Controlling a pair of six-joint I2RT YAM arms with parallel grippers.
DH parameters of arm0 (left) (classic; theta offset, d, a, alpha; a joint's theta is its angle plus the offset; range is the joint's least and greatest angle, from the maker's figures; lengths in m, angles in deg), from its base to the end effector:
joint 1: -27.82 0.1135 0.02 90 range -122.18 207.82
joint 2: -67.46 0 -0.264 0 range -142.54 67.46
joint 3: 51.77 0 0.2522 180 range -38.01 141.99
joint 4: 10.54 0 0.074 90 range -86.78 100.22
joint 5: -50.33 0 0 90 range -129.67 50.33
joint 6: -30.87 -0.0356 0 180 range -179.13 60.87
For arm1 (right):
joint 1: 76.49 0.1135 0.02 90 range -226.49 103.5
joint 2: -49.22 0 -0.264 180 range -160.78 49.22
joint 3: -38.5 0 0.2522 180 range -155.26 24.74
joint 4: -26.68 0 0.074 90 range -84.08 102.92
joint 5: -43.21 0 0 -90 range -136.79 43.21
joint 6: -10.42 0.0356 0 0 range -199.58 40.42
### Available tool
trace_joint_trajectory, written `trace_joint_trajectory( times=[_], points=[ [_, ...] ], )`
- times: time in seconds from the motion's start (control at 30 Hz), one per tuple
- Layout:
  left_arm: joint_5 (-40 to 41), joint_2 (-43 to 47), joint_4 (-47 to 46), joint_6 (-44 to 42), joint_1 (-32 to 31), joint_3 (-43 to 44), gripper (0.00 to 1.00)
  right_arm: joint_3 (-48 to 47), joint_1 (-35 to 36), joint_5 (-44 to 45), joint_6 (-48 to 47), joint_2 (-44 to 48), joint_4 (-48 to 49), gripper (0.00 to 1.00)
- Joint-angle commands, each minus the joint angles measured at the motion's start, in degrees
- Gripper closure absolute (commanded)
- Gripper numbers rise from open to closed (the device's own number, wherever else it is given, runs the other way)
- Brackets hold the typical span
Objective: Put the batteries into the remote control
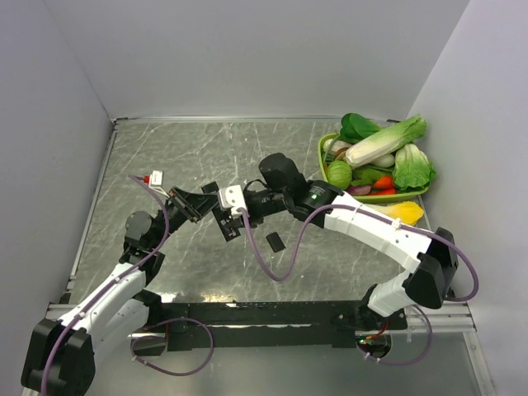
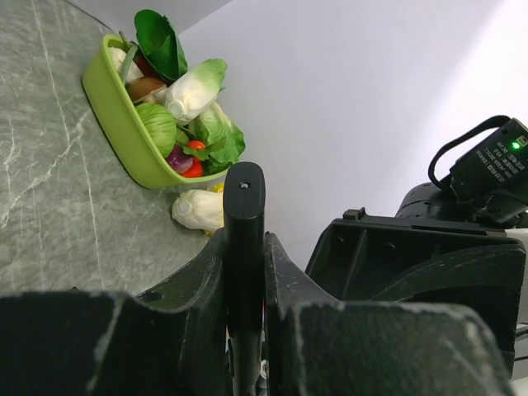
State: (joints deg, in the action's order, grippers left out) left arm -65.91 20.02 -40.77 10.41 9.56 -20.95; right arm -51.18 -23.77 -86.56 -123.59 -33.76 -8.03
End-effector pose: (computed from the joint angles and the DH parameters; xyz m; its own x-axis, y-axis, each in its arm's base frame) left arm 0.1718 -0.0732 0.2607 -0.5675 -0.6977 -0.4372 0.4502 0.1816 -0.8742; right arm 0.1804 0.2745 0.3573 0.4580 -0.2800 -0.8437 -0.8835 -0.2480 -0.3973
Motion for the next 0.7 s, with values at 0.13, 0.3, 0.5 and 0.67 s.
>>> trace_joint_trajectory(
  times=[0.13, 0.3, 0.5, 0.67],
  points=[
    [-1.7, 0.1, -3.3, -1.7, -0.4, 3.1, 0.99, -3.9, -0.3, -2.8, -2.0, -2.1, 0.2, 0.56],
    [-1.7, 0.0, -3.3, -1.8, -0.4, 3.2, 0.99, -4.4, -0.2, -2.1, -2.1, -3.2, -0.9, 0.58],
    [-1.6, -0.2, -3.3, -1.8, -0.4, 3.3, 0.99, -3.7, -0.2, -3.1, -2.2, -3.2, -1.6, 0.59],
    [-1.5, -0.3, -3.4, -1.5, -0.4, 3.3, 0.99, -3.4, -0.3, -3.2, -1.9, -3.4, -2.1, 0.63]
  ],
)
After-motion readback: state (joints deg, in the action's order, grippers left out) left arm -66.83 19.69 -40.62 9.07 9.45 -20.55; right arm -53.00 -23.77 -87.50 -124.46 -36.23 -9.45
